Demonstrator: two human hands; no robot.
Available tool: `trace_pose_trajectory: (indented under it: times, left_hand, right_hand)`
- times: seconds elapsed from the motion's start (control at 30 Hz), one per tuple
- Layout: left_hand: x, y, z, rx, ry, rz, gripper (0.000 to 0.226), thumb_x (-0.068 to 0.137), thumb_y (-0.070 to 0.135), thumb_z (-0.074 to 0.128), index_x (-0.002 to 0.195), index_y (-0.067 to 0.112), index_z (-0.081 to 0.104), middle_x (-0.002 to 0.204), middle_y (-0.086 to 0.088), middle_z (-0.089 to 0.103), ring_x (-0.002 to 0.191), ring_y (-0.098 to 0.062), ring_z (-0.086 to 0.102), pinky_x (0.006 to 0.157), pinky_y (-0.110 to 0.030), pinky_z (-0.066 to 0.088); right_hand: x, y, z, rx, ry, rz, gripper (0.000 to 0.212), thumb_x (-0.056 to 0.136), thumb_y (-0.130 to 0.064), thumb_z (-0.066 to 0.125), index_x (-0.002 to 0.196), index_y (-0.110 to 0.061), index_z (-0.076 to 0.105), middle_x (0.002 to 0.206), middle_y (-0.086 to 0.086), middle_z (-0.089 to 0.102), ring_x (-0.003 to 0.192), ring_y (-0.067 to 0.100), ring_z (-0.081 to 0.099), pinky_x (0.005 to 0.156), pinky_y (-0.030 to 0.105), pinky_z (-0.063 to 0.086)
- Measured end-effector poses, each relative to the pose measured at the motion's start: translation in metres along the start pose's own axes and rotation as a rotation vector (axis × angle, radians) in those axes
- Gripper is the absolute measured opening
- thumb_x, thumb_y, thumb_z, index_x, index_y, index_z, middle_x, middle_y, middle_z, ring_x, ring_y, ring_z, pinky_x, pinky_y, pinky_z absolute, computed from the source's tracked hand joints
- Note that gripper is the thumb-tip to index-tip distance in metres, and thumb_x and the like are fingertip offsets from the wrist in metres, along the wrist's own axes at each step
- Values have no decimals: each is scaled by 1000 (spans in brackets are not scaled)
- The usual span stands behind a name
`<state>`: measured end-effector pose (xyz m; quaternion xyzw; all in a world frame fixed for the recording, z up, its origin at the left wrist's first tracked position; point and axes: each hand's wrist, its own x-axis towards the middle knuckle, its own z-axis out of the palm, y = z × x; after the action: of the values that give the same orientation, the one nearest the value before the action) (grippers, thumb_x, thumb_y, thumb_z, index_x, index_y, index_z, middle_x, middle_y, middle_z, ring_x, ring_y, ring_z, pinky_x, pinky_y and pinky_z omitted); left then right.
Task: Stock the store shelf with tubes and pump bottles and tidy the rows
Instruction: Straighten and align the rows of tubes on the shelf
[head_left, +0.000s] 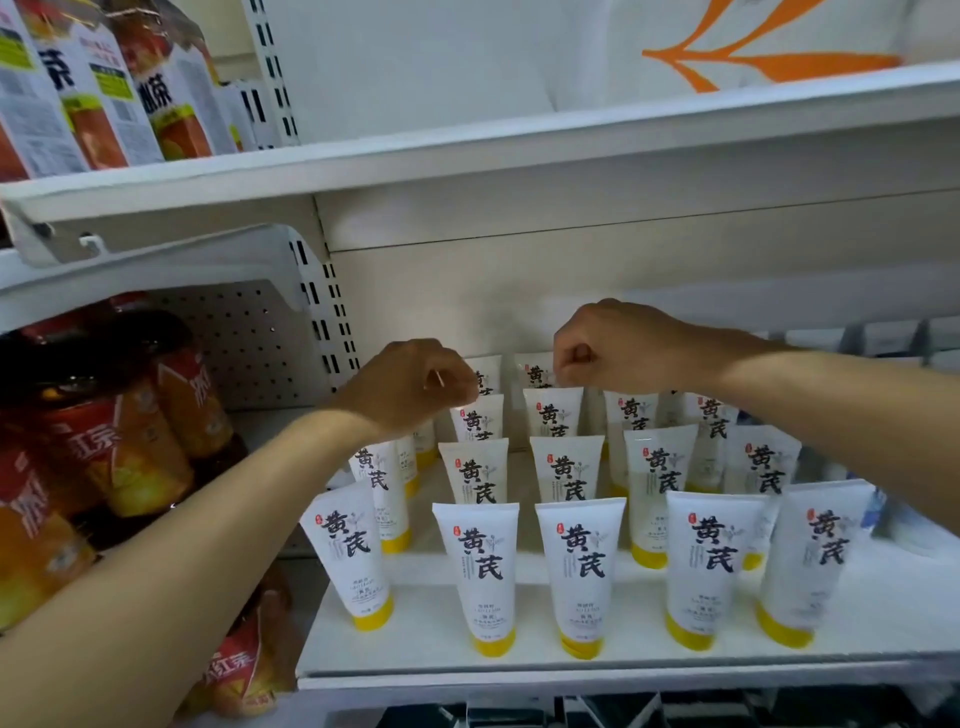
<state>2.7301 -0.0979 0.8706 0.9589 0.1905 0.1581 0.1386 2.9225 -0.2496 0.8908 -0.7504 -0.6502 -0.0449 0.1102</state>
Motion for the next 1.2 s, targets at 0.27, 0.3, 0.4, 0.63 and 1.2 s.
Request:
trace_pose_trajectory:
  times: [0.27,0.3,0.4,0.63,1.2]
  left_hand:
    - [34,-14,19,103,-71,-27,22,88,30,69,109,24,74,110,7,72,95,-10,66,92,-35,51]
    - [36,-13,21,100,-69,-20,20,87,29,71,106,24,75,106,6,73,90,-8,66,90,-34,52]
    - [39,-12,26,100,-47,13,14,87,21,69,98,19,77,99,5,75,77,-2,61,76,-17,48]
    - [39,-8,29,142,24,54,16,90,15,63,97,12,78,100,1,75,81,-8,64,71,-13,40]
    - [38,-8,32,69,-8,16,17,90,18,66,104,16,75,102,3,74,85,-7,65,75,-16,42]
  right_hand:
    - [24,12,19,-99,-77,32,12,90,-25,64,98,-21,72,92,-11,65,88,14,63,80,32,49]
    - [26,12,21,-99,-82,33,12,90,-25,64,98,-21,72,91,-12,64,87,14,63,81,33,50]
    - [29,12,26,-98,-93,37,12,90,-21,64,96,-20,74,91,-12,67,81,12,63,76,31,51]
    - [32,13,32,-95,-73,39,14,90,-17,63,99,-18,74,108,-5,69,72,4,50,69,25,40]
    - [25,8,24,-60,-107,42,10,91,-21,63,97,-20,71,74,-22,52,78,9,59,73,28,47]
